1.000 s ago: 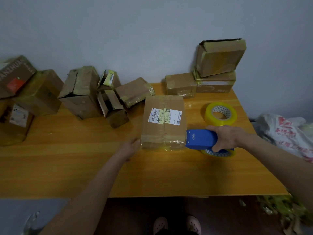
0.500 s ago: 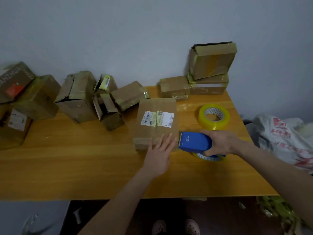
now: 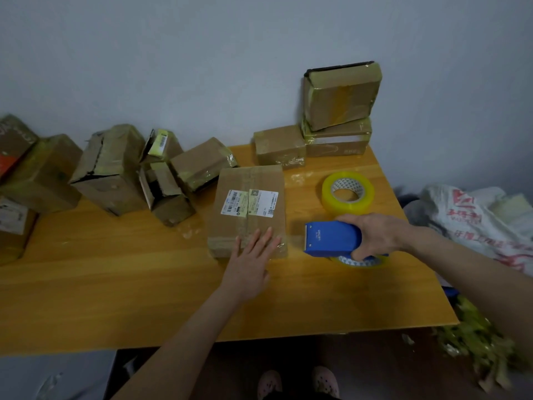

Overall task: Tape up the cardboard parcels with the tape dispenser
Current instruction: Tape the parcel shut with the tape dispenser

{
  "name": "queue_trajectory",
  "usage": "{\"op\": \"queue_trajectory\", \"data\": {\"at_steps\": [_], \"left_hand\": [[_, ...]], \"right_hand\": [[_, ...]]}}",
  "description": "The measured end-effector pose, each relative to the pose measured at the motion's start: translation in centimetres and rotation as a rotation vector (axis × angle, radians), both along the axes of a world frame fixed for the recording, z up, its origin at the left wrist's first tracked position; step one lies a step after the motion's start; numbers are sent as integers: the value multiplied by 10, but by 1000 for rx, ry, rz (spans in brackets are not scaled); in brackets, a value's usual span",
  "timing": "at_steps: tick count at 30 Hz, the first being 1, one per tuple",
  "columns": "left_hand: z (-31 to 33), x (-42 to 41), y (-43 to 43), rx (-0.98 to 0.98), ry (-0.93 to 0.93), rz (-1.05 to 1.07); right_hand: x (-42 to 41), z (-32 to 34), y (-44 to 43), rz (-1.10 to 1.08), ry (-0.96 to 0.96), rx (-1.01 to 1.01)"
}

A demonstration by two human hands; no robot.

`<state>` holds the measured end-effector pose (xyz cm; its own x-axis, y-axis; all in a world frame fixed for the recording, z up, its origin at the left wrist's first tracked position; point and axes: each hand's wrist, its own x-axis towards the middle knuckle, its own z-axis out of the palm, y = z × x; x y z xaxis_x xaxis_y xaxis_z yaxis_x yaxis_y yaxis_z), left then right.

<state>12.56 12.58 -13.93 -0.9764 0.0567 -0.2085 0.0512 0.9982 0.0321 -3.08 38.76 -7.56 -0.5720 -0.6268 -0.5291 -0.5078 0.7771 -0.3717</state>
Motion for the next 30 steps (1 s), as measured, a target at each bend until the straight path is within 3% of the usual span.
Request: {"op": "queue_trajectory", "data": {"at_steps": [6,18,22,26,30], "left_hand": [[0,0,1,2,-10,3],[-4,0,1,2,51,-10],[-2,1,1,10,50,-4],[-1,1,0,29,43,-4],[0,1,-1,42,38,-5]], "right_hand": [[3,5,-41,93,59,245],[-11,34,-102,213,25,422],[0,35,-113,232,156,507],[19,9,-109,171,129,466],[-6,22,-69,-12,5,263]]}}
